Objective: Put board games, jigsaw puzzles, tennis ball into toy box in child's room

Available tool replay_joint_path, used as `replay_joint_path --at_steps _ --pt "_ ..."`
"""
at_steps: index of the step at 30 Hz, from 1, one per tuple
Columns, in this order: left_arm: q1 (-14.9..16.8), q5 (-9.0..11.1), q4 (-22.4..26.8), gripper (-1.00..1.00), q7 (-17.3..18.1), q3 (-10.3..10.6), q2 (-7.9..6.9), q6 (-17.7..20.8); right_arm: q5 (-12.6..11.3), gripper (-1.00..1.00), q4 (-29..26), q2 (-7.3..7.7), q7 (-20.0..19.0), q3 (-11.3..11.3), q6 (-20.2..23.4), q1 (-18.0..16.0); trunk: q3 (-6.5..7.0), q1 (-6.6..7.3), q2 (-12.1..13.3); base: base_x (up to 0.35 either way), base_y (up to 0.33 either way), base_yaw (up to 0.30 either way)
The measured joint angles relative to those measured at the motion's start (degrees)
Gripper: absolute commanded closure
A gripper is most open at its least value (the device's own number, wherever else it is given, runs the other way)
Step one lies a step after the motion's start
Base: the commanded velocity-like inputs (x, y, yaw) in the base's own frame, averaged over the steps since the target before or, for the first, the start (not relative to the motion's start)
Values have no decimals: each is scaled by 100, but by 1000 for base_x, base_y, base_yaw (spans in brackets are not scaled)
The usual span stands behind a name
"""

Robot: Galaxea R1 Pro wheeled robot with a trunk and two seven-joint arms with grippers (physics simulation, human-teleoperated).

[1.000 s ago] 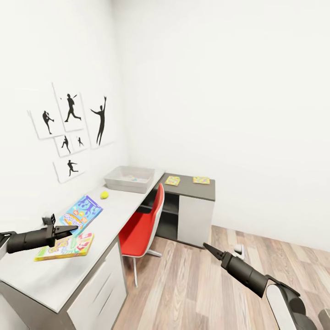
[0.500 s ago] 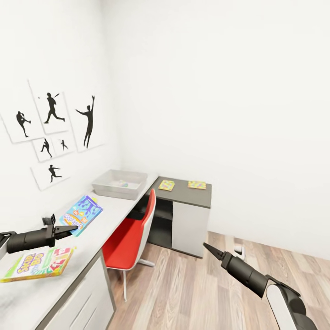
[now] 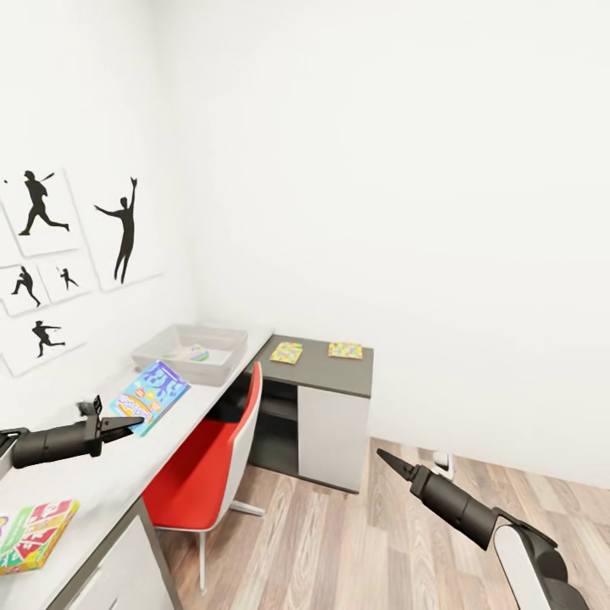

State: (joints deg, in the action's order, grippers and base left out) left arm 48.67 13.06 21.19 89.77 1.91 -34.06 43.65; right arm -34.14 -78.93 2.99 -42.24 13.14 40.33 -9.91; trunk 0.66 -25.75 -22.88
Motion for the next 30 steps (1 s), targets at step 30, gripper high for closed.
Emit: replay_joint_path --at_steps 30 --pt "0 660 61 100 -2 -13 -642 305 -1 -100 -27 42 -23 63 43 0 5 -1 0 7 -3 -4"
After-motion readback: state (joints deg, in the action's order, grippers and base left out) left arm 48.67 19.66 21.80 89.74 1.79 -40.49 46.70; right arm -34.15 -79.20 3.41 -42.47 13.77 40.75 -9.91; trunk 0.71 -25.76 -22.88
